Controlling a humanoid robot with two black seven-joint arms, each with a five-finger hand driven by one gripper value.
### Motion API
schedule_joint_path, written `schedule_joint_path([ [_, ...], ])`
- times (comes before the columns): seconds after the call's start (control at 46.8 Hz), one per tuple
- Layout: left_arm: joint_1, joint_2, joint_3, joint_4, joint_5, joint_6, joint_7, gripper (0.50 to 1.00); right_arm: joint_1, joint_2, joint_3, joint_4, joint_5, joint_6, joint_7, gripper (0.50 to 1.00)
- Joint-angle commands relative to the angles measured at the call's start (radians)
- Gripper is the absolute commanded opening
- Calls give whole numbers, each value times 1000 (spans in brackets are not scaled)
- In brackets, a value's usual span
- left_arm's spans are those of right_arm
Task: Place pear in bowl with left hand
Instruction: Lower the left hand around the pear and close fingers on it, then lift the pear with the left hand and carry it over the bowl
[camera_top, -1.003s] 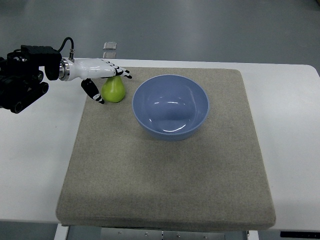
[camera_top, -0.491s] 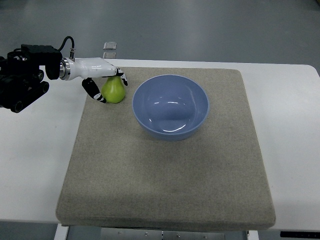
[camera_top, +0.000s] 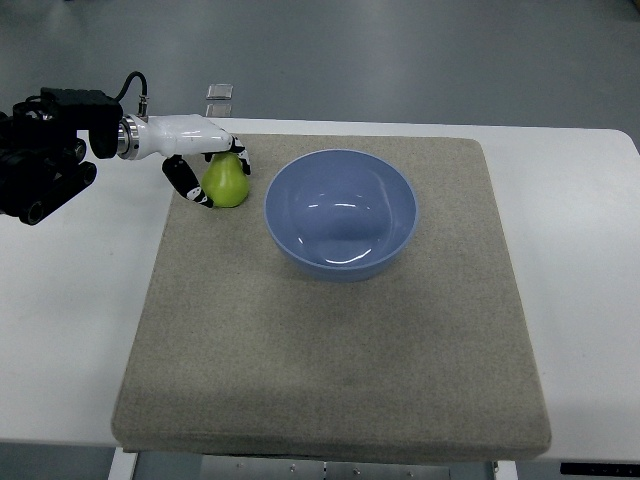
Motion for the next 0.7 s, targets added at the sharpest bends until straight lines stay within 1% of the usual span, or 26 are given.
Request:
schedule_joint_path([
  [0.0, -3, 2, -3, 0, -5, 6, 0, 500, 0, 0, 0, 0, 0, 0, 0, 926],
  [0.32, -8, 8, -25, -1, -11, 6, -1, 500, 0, 0, 0, 0, 0, 0, 2, 926],
  [0.683, -95, 12, -38, -6, -46, 3, -1, 500, 0, 0, 0, 0, 0, 0, 0, 926],
])
